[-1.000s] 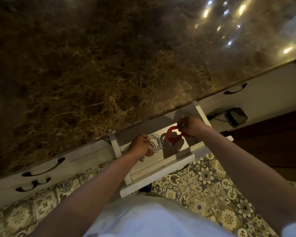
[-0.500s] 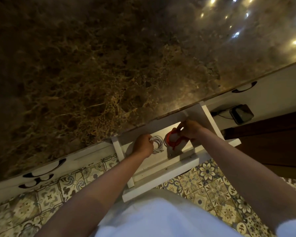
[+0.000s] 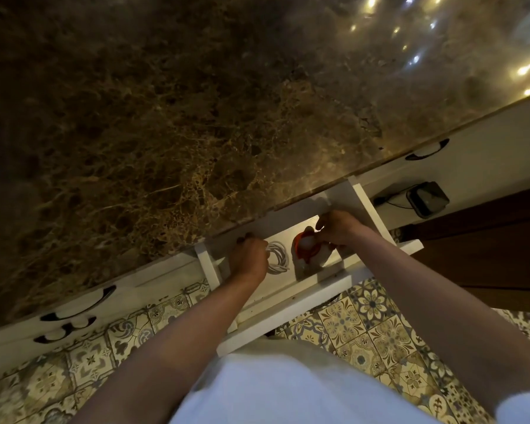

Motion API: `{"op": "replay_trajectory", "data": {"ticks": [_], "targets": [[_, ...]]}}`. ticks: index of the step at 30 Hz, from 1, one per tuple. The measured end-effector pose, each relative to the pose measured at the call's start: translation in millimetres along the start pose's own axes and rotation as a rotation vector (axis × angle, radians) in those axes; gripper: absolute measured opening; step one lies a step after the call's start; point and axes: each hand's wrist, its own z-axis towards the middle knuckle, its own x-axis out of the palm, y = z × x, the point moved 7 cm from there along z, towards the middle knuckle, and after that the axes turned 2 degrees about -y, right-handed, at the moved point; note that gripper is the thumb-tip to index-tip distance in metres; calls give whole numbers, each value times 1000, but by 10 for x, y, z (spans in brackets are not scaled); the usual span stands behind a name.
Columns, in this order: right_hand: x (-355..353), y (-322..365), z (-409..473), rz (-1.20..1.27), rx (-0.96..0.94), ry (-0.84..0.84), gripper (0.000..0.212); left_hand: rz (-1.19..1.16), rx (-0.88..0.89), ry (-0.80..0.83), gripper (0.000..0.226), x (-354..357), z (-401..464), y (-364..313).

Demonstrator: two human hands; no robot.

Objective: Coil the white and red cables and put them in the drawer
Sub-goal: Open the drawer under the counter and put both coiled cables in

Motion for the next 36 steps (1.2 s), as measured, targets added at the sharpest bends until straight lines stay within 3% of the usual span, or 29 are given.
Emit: {"op": "replay_trajectory", "data": {"ticks": [6,12,18,22,26,29,33,36], "targets": [[-168,139,-270,-2,-116,-101,35,94,56,-40,33,-118,-63,-56],[-331,327,-804,4,-260,-235,35,-50,151,-84,48,-400,-368,-107],[-354,217,-1479,443,-469,-362,27,-224,151,-118,46,-865,-794,-208],[-185,-48,-1799,666,-540,-364,28,-269,254,-250,38,-1334,-1040,-281],[-13,-442,-1999,926,-515,-303,40,-311,428,-498,26,-1863,-1188,-327],[224,-796,-2037,985,-421,-337,53,-151,426,-623,30,-2017,-1011,-240],[741,-1109,-1777,941,-201,-268,43,60,276,-521,51,-1922,-563,2],[1088,-1083,-1601,841,-206,-142,34,176,190,-418,63,-1838,-341,152]]}}
